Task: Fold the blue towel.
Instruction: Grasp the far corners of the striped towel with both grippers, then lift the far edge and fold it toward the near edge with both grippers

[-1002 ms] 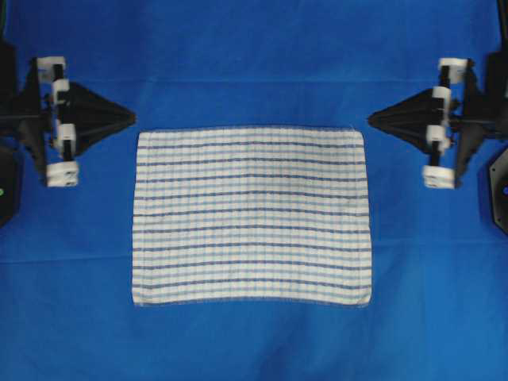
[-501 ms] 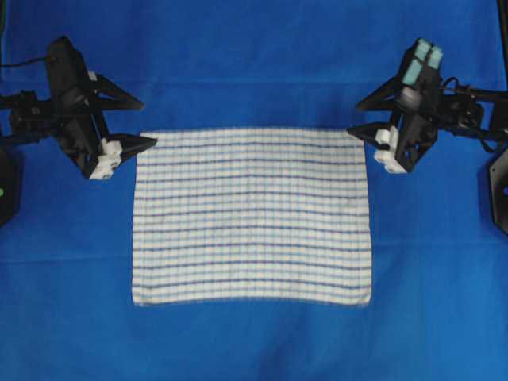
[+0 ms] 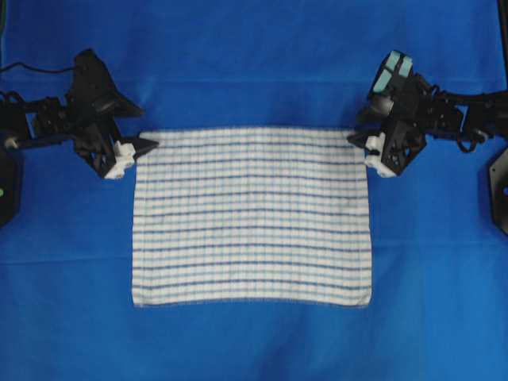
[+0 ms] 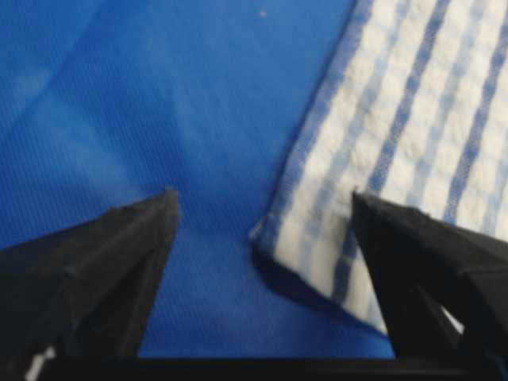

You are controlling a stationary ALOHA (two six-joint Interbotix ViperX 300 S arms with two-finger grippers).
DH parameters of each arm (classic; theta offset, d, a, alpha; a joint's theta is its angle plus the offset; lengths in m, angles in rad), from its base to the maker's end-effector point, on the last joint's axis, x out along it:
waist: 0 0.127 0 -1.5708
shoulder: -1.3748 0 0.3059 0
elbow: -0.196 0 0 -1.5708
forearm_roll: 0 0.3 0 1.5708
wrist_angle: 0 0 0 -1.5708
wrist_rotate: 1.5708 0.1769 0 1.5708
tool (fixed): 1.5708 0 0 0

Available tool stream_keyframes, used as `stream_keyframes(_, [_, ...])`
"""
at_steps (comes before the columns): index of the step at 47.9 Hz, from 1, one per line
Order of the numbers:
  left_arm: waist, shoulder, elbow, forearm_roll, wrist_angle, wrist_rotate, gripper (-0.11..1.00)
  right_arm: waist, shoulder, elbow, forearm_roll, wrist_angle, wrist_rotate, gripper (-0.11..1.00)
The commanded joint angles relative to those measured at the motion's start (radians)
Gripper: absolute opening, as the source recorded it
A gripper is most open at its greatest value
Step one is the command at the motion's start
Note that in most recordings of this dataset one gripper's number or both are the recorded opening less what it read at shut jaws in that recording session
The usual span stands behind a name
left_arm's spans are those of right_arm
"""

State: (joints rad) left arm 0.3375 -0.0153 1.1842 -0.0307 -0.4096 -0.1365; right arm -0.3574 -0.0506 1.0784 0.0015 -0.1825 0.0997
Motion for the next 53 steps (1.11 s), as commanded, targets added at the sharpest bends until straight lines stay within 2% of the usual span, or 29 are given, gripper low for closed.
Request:
stream_keyframes(1, [0.005,0.011,-0.009,0.0,0.006,-0.003,0.84,-0.003,-0.003,-0.015,0.003,-0.003,0.002,0.58])
stream_keyframes(4, [0.005,0.012,-0.012,0.0,0.015,-0.003,0.81,-0.002,-0.003,-0.018,0.0,-0.002,0.0,0.57])
stream_keyframes(8, [-0.003,0.012,-0.014,0.0,0.034,0.003,0.72,0.0,-0.005,-0.018,-0.003,0.0,-0.003,0.48])
stream_keyframes(11, [-0.018,0.014,-0.017,0.002,0.057,0.009,0.58,0.005,-0.003,-0.02,-0.003,0.0,-0.011,0.36])
stream_keyframes(16, [-0.044,0.014,-0.023,0.002,0.074,0.026,0.29,0.008,-0.003,-0.025,-0.005,0.0,-0.011,0.07])
stream_keyframes(22, [-0.06,0.014,-0.025,0.002,0.077,0.041,0.04,0.008,-0.003,-0.031,-0.005,0.0,-0.012,0.05])
stream_keyframes(37, [-0.048,-0.026,-0.04,0.003,0.114,0.063,0.02,0.008,-0.012,-0.044,-0.003,0.002,-0.011,0.05])
stream_keyframes(53, [0.034,-0.178,-0.092,0.002,0.233,0.207,0.02,-0.017,-0.114,-0.051,-0.003,0.075,-0.008,0.05])
